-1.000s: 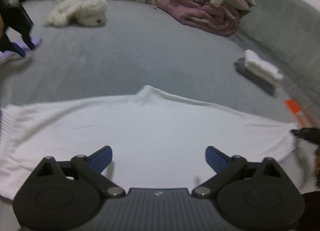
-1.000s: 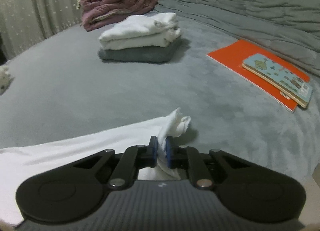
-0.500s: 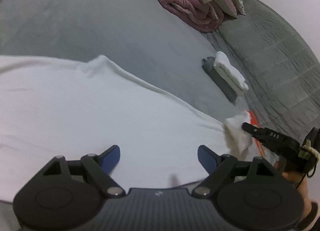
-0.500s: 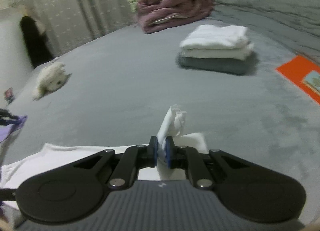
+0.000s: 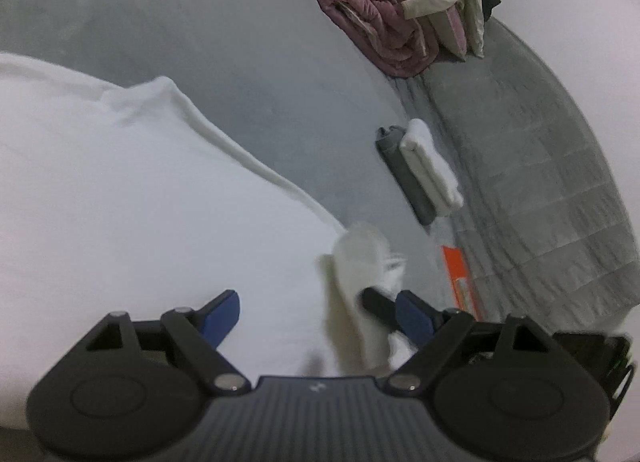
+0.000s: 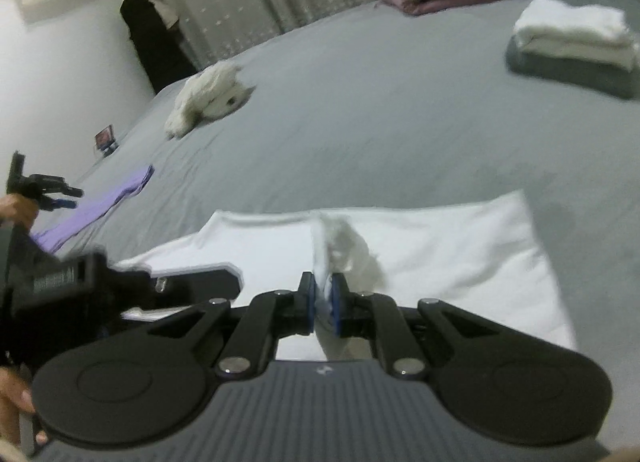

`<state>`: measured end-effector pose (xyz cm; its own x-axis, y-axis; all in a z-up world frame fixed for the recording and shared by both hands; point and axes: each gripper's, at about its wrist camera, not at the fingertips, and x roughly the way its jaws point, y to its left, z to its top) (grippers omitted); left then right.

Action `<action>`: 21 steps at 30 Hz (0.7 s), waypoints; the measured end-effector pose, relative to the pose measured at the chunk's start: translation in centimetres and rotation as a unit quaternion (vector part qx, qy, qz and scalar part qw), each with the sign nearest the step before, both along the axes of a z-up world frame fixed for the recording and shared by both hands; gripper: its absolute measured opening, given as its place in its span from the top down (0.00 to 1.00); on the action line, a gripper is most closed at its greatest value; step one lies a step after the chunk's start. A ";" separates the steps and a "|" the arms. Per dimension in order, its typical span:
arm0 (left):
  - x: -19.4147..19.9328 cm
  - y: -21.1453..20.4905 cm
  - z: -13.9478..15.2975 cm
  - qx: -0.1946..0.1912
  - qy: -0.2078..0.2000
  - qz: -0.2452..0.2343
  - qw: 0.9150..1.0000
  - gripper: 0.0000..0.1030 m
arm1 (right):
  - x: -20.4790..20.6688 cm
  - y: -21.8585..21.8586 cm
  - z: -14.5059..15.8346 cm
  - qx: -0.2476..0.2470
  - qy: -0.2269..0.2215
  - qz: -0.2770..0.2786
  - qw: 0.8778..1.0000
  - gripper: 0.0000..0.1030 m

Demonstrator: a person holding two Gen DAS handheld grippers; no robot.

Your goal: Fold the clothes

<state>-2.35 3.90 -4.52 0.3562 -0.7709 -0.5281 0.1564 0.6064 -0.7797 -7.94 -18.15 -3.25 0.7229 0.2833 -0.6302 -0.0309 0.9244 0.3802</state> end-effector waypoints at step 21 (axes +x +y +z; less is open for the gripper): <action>1.1 -2.8 -1.4 0.003 -0.009 -0.005 1.000 0.47 | -3.8 5.0 -2.6 -0.208 -0.143 0.100 0.962 0.56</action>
